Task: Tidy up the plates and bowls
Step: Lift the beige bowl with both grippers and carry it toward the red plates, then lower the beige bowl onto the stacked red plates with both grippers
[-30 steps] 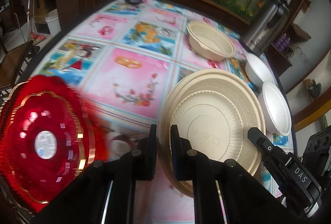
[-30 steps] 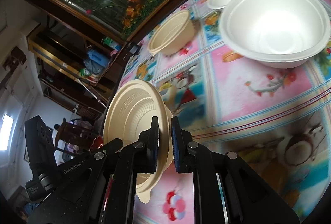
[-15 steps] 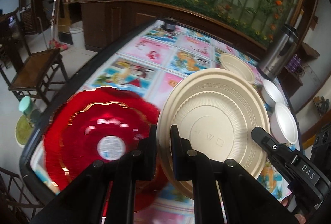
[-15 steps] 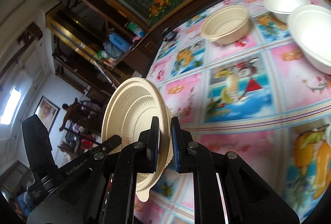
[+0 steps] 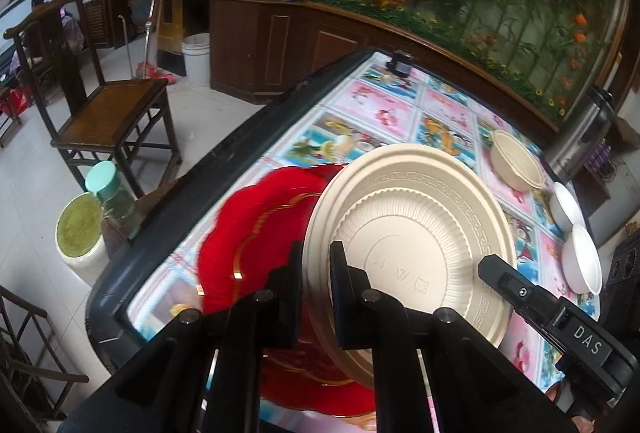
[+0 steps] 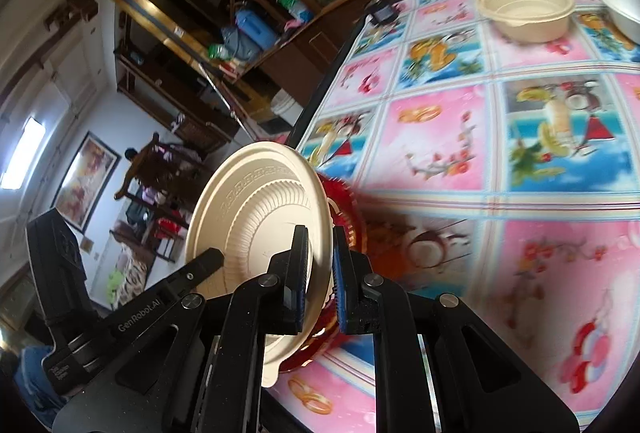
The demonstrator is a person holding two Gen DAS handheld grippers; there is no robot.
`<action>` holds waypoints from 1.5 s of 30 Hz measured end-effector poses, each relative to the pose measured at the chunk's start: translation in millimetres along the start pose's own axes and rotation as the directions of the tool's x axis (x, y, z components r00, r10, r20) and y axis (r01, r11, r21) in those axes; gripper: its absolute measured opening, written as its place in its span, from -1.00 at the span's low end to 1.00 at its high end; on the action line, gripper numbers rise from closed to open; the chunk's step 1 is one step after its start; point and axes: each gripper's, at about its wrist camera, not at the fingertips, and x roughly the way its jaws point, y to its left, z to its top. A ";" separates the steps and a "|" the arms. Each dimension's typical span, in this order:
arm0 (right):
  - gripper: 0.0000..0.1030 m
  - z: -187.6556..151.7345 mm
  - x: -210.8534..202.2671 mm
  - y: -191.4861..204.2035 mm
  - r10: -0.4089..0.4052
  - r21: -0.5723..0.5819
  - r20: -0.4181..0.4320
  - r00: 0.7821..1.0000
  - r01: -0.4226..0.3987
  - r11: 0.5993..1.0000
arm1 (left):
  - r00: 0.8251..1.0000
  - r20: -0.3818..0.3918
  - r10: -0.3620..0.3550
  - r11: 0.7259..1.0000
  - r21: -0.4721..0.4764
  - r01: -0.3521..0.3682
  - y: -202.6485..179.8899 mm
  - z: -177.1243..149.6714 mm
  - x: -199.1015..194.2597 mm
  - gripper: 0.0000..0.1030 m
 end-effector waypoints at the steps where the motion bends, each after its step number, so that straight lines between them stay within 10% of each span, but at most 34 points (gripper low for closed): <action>1: -0.78 -1.0 3.3 1.9 0.000 -0.001 -0.006 1.000 0.000 1.000 | 1.000 0.000 0.004 1.000 -0.004 -0.004 3.0 -1.1 0.4 -0.81; 45: -0.78 -12.7 45.8 -7.7 -0.011 0.039 -0.071 0.997 0.013 0.999 | 0.998 -0.062 0.027 1.000 -0.013 -0.028 26.0 -10.9 26.3 -0.80</action>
